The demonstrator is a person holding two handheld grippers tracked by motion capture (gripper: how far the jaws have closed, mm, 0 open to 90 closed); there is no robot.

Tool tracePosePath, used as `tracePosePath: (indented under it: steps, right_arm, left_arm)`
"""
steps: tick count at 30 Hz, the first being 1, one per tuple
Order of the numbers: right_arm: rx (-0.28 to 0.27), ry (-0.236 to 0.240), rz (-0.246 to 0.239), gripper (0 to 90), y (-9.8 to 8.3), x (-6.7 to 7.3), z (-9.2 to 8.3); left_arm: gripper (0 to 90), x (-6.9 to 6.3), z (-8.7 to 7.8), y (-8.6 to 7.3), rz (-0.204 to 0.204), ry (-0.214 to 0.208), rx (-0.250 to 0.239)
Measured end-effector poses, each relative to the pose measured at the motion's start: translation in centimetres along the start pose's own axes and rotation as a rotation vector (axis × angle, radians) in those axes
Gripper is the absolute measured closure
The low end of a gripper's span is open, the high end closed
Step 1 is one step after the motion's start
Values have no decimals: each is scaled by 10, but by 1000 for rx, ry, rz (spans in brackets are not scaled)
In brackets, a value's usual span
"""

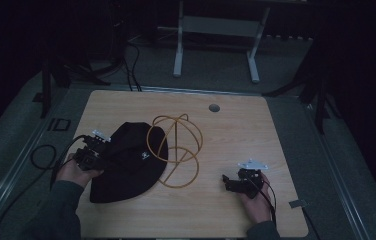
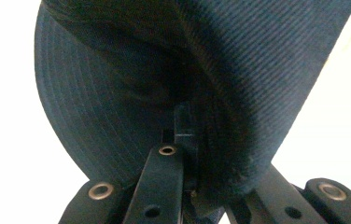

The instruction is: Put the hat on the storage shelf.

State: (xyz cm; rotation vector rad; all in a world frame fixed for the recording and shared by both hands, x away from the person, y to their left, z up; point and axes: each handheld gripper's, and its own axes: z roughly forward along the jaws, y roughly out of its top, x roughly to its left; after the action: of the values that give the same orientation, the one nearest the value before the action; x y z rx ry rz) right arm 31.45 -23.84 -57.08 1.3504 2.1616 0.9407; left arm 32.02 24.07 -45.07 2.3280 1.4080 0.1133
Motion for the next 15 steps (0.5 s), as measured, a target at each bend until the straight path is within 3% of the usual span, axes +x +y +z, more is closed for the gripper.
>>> tracePosePath:
  steps: [7, 15]
  right_arm:
    - [0, 0, 0, 126, 0, 0, 0]
    - [0, 0, -2, 126, 0, 0, 0]
  left_arm:
    - [885, 8, -9, 8, -15, 23, -17]
    - [885, 16, -17, 17, -29, 16, -25]
